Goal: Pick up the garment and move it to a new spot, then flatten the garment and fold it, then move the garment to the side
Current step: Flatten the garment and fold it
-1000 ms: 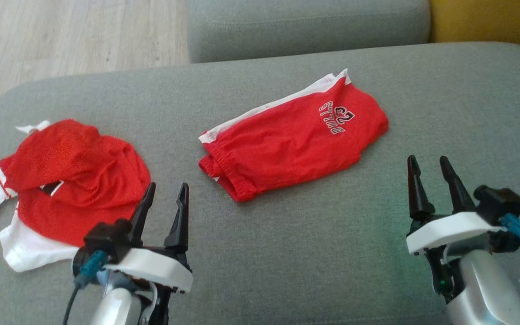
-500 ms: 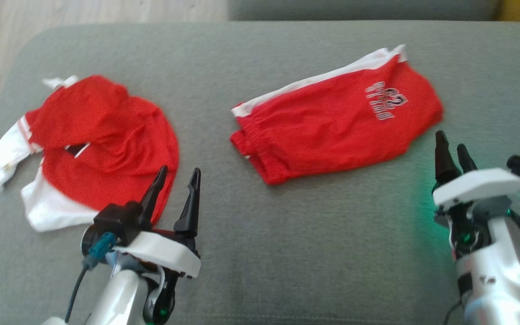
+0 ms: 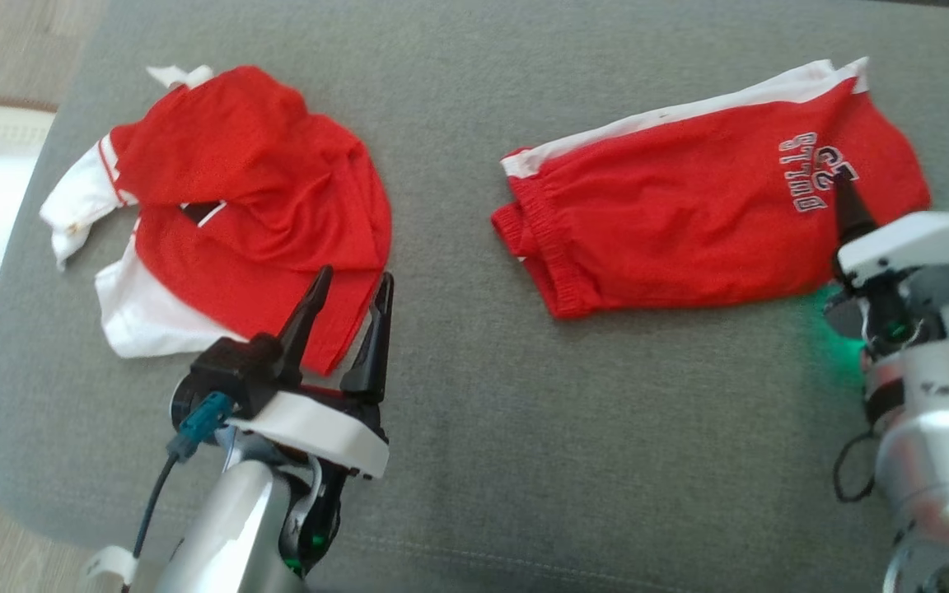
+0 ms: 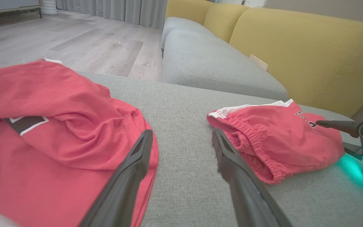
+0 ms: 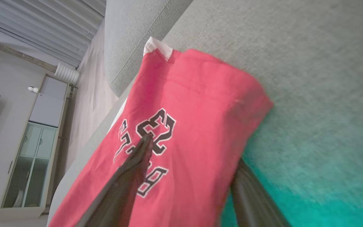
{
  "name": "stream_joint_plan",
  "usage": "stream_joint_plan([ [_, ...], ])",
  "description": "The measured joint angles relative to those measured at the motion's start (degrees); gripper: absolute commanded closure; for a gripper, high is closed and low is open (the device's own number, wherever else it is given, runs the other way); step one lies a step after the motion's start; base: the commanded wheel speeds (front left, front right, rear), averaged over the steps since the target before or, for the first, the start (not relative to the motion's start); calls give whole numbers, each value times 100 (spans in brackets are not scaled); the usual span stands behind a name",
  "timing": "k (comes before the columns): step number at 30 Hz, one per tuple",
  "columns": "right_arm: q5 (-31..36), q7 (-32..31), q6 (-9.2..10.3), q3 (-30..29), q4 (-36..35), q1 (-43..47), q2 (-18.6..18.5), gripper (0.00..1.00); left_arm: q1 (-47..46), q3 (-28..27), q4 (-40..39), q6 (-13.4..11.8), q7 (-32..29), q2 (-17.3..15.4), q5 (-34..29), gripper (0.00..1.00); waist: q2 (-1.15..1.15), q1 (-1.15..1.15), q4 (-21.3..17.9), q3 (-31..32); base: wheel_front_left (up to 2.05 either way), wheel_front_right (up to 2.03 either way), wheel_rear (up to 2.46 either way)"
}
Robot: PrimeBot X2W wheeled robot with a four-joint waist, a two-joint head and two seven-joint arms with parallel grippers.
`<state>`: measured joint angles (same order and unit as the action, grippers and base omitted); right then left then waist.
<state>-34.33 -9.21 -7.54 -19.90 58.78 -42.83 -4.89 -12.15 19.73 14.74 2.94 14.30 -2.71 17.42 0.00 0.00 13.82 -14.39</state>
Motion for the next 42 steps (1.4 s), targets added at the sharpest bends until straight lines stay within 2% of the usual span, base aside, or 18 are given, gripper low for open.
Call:
stream_joint_plan([
  [9,582,-64,0,-223,832,-821,-342,0,-152,105,-76,-80,0,5,167,0,0,0,240,-283,0,0,0],
  [16,1009,-35,0,-254,1191,-1313,-516,0,-250,168,-115,-99,0,18,257,0,0,0,314,-500,0,0,0],
  [17,1066,-34,0,-249,1212,-1358,-527,4,-257,168,-115,-100,0,18,257,0,0,0,316,-523,0,0,0],
  [18,1124,-24,0,-242,1235,-1399,-538,62,-264,168,-115,-100,0,19,258,0,0,0,314,-541,0,0,0],
  [19,1179,9,0,-227,1252,-1429,-548,100,-272,169,-115,-101,0,19,268,0,0,0,306,-550,0,0,0],
  [29,1262,290,0,-86,1325,-1346,-489,100,-285,175,-110,-141,0,24,292,0,0,0,124,-430,0,0,0],
  [42,653,922,0,-219,746,-74,-479,100,-101,104,8,-134,0,24,225,0,0,0,-305,134,0,0,0],
])
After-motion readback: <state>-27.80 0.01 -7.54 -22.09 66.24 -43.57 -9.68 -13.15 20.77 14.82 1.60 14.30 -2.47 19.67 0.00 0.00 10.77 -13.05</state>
